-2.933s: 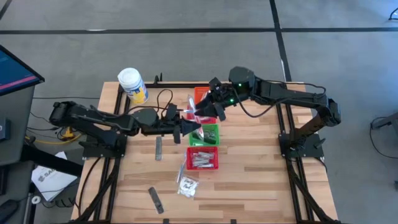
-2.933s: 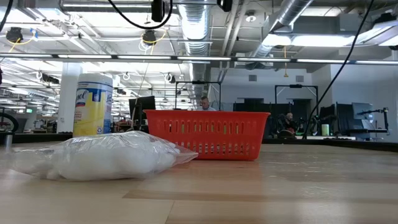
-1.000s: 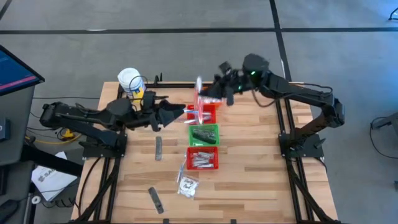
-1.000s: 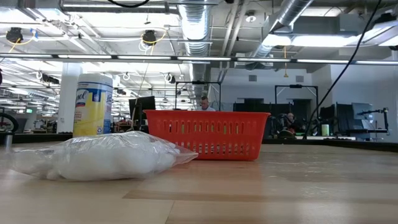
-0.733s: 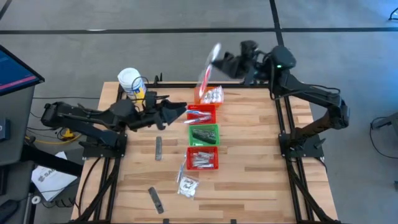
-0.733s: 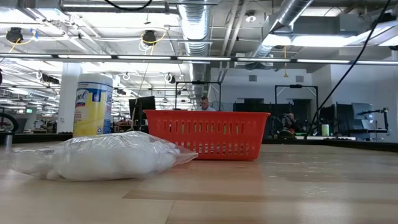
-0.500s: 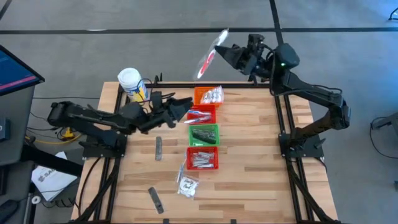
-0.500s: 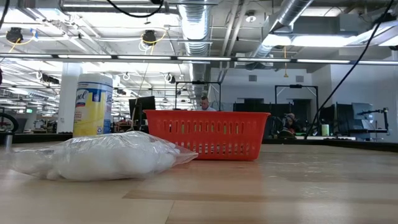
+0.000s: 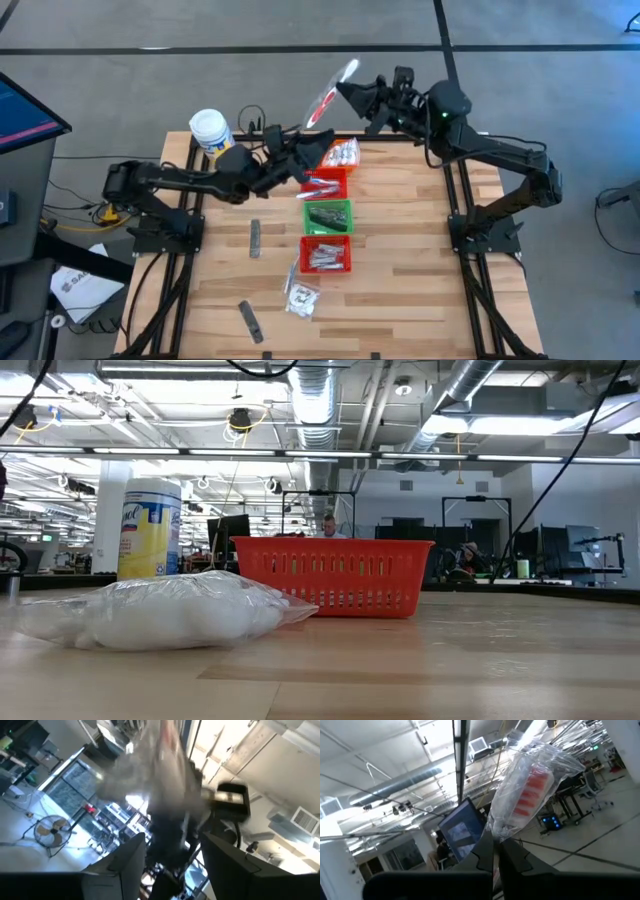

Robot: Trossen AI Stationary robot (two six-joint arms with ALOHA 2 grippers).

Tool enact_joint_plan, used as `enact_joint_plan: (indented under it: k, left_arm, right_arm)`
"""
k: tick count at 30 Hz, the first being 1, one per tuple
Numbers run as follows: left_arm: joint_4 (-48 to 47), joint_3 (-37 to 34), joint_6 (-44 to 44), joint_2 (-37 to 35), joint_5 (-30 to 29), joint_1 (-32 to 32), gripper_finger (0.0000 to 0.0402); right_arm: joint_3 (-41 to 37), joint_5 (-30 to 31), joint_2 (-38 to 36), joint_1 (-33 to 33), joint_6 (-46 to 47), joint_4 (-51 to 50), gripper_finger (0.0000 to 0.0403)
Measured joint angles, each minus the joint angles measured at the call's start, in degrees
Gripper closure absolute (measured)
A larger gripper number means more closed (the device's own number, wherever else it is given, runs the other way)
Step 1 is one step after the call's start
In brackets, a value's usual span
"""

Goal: Pick & Place Travel size toiletries
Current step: Put the orange toothbrush into the top red basket

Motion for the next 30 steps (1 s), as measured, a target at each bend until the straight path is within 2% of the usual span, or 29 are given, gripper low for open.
enact_joint_plan:
  k: [9,25,30]
  left_arm:
    - [1.1,1.9,0.0,-0.1,-0.2,1.7,0.0225]
    - [2.3,1.9,1.4,-1.1,-0.3,2.1,0.0225]
    - [2.1,1.9,1.4,-1.1,-0.3,2.1,0.0248]
  right_arm:
    - [0.0,2.2,0.0,2.9,-5.7,-2.6,0.0403]
    - [0.0,2.9,0.0,3.5,-6.4,-4.7,0.0399]
    - [0.0,2.9,0.0,3.4,-6.4,-4.7,0.0399]
